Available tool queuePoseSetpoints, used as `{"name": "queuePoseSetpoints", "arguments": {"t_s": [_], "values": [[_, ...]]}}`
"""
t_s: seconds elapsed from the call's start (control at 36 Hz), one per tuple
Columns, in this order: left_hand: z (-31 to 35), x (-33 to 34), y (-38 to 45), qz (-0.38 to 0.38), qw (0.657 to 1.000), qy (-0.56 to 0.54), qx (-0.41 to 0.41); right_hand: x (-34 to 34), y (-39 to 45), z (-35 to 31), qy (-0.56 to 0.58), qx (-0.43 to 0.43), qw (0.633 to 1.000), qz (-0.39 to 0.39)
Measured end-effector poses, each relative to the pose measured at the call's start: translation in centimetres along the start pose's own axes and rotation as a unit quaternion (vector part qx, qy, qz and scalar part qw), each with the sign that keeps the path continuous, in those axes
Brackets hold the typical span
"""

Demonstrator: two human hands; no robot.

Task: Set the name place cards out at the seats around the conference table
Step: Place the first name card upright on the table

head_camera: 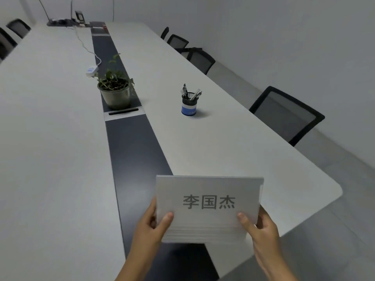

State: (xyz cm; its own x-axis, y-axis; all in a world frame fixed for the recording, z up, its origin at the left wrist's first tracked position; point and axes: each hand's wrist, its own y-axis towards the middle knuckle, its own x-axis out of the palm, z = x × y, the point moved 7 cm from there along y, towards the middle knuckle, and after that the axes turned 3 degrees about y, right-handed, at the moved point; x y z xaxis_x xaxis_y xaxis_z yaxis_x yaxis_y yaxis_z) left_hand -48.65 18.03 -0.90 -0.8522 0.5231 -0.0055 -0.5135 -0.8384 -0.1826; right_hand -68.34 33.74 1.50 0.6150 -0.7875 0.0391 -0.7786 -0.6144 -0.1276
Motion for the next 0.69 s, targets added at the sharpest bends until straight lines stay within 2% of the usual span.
{"name": "queuePoseSetpoints", "arguments": {"t_s": [0.33, 0.69], "values": [[-0.7, 2.5, 4.0, 0.136, 0.991, -0.003, -0.018, 0.4, 10.5, 1.3, -0.001, 0.057, 0.992, -0.117], [0.4, 9.1, 11.2, 0.172, 0.984, 0.018, -0.041, -0.3, 22.6, 0.8, -0.042, 0.04, 0.976, -0.21]]}}
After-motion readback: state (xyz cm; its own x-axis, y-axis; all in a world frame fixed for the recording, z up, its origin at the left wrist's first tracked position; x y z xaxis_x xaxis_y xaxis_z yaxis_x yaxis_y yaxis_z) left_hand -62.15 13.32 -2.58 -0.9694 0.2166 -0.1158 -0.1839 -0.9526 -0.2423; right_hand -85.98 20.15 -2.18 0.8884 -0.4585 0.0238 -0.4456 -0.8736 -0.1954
